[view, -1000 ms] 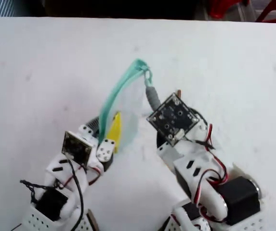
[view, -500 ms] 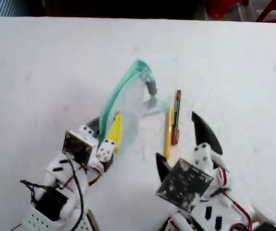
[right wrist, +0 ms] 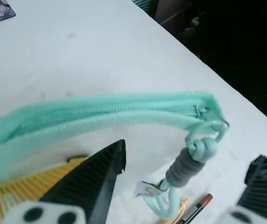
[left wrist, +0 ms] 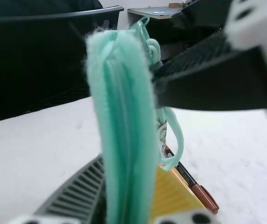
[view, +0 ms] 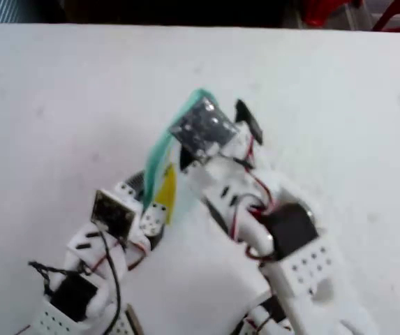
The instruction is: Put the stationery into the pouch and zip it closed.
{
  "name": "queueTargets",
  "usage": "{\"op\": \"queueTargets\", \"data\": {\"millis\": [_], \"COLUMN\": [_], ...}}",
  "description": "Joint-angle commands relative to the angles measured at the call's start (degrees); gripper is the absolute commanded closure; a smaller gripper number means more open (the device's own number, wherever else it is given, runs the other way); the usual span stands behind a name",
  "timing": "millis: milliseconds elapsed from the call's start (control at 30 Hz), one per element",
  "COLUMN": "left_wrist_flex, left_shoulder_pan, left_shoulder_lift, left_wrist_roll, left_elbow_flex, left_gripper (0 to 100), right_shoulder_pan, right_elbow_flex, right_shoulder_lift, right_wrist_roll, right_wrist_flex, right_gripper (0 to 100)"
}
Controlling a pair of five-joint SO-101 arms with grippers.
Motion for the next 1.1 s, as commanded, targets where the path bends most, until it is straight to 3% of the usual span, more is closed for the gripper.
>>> {"op": "queueTargets", "data": {"millis": [0, 167, 467, 667, 900, 1067], "left_wrist_flex": [0.5, 0.5, 0.5, 0.5, 0.5, 0.5], "left_shoulder_pan": [0.5, 0.5, 0.5, 0.5, 0.5, 0.5], "left_shoulder_lift": [-0.8, -0.8, -0.8, -0.8, -0.8, -0.8], "left_wrist_roll": [-0.1, -0.2, -0.3, -0.3, -0.2, -0.3], "left_elbow_flex": [-0.9, -0.9, -0.9, -0.9, -0.9, -0.9], "left_gripper": [98, 98, 98, 98, 98, 98], "right_shoulder_pan": [2.7, 8.0, 8.0, 3.7, 3.4, 2.8], "right_elbow_flex": [-0.2, -0.5, -0.4, -0.4, -0.4, -1.5], "right_shoulder_lift": [4.8, 6.8, 6.8, 6.8, 10.1, 14.9], "right_wrist_roll": [-0.3, -0.4, -0.3, 0.3, 1.8, 2.3], "right_wrist_flex": [-5.5, -7.3, -10.0, -10.3, -11.2, -11.4], "right_gripper": [61.5, 61.5, 62.6, 83.2, 74.9, 79.6]}}
